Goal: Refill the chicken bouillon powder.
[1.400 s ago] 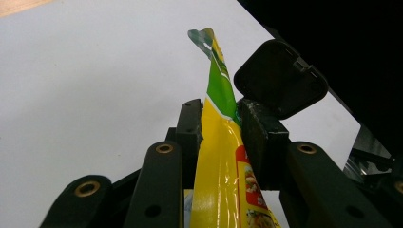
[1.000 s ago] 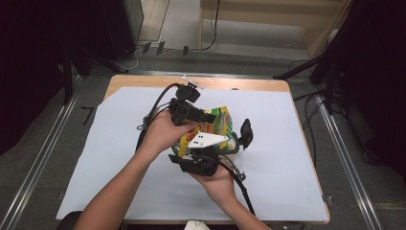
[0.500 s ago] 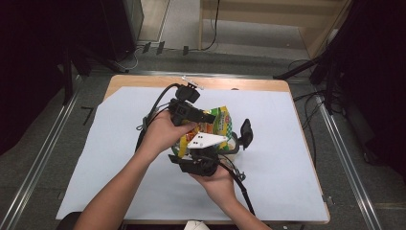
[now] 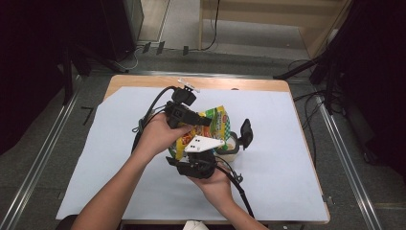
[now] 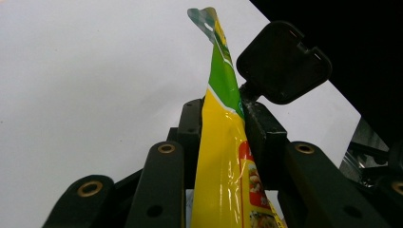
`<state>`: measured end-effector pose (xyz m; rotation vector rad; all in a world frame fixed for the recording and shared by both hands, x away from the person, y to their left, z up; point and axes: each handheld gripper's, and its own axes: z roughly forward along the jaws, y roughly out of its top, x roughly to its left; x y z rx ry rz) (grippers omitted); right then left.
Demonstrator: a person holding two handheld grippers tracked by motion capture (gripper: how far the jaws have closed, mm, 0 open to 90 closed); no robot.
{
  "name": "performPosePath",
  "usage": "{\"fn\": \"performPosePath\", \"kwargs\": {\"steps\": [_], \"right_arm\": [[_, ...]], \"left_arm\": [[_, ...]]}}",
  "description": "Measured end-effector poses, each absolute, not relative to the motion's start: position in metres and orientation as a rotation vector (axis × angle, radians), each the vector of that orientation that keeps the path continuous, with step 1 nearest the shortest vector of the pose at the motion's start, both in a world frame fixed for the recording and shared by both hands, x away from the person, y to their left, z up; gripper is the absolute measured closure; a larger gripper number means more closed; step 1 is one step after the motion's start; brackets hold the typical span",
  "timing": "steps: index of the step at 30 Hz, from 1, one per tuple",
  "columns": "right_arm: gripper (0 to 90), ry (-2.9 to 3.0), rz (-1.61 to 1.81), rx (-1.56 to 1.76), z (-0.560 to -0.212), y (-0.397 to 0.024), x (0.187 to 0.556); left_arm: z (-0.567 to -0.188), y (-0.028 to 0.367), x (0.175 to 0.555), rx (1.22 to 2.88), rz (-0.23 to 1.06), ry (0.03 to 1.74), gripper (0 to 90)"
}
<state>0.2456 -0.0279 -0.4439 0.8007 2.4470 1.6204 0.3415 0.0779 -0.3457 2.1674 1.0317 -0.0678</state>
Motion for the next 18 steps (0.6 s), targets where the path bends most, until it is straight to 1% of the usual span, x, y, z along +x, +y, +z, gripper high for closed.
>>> {"fn": "performPosePath", "kwargs": {"steps": [7, 18], "right_arm": [[65.4, 2.450, 1.645, 0.805, -0.4403, -0.0294, 0.2473], [65.4, 2.470, 1.643, 0.823, -0.4346, -0.0326, 0.2504]], "left_arm": [[-0.3408, 0.0743, 0.3381, 2.156, -0.018, 1.019, 71.7], [-0.3391, 0.0715, 0.3445, 2.158, -0.053, 1.034, 71.4]]}}
